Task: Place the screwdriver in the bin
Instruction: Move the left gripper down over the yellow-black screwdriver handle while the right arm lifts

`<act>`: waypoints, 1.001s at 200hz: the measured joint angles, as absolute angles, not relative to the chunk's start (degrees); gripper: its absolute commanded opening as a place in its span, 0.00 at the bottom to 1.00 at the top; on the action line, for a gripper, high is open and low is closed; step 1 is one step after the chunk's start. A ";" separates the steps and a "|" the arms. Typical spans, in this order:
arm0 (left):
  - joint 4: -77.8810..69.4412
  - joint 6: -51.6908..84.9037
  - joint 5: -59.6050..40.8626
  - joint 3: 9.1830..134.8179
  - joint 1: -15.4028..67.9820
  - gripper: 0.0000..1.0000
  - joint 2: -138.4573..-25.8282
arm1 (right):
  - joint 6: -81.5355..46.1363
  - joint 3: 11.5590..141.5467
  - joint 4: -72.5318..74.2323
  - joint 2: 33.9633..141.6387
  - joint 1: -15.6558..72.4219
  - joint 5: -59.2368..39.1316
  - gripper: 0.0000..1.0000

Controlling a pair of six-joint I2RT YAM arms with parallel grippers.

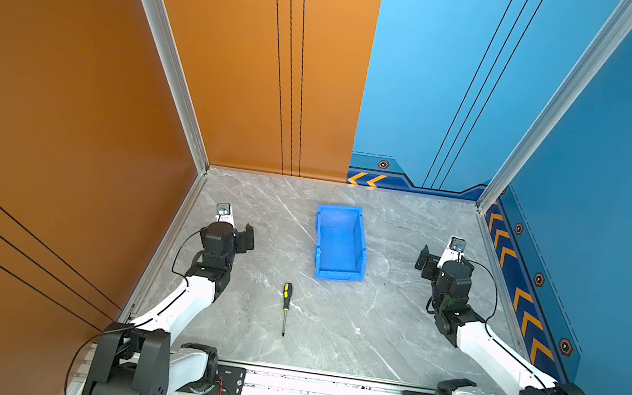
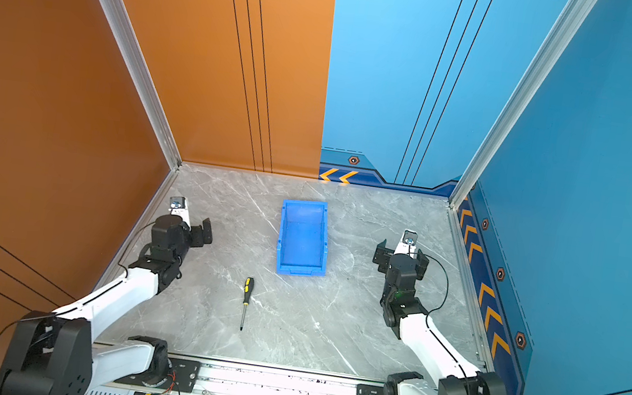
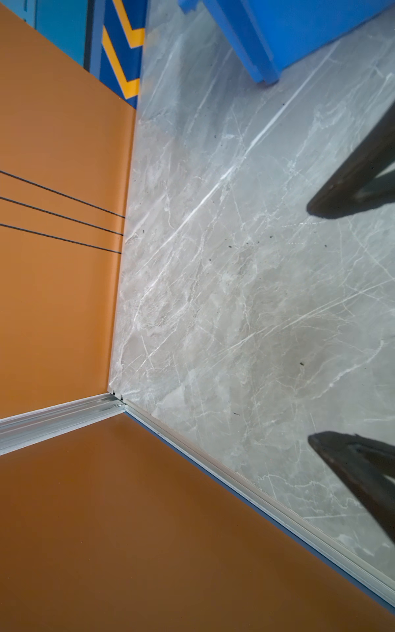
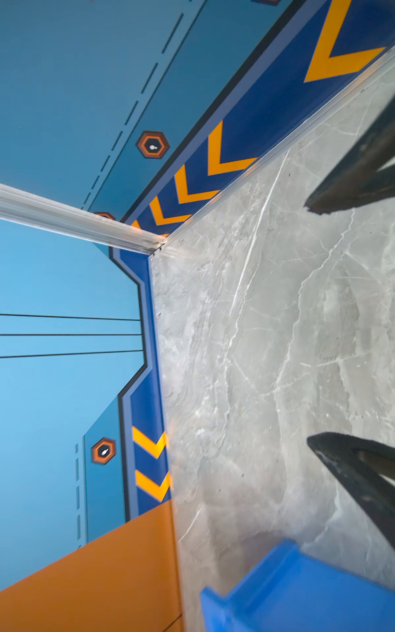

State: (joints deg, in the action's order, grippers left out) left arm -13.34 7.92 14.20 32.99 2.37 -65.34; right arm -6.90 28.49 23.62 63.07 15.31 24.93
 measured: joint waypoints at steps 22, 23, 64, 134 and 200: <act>-3.90 11.73 13.74 37.56 2.52 0.98 -62.50 | -10.41 34.44 14.50 59.70 18.76 26.89 1.00; -3.57 11.84 13.72 37.71 2.55 0.98 -62.39 | -10.55 34.63 14.17 59.64 18.85 26.94 1.00; 13.56 17.02 12.05 45.65 3.36 0.98 -58.52 | -15.18 43.48 -1.21 58.67 25.41 28.21 1.00; 37.60 27.29 10.57 54.19 14.63 0.98 -55.29 | -19.84 49.17 -19.07 56.51 36.91 22.92 1.00; 47.55 40.64 10.85 53.34 32.67 0.98 -56.45 | -17.54 46.35 -22.15 48.90 41.67 9.76 1.00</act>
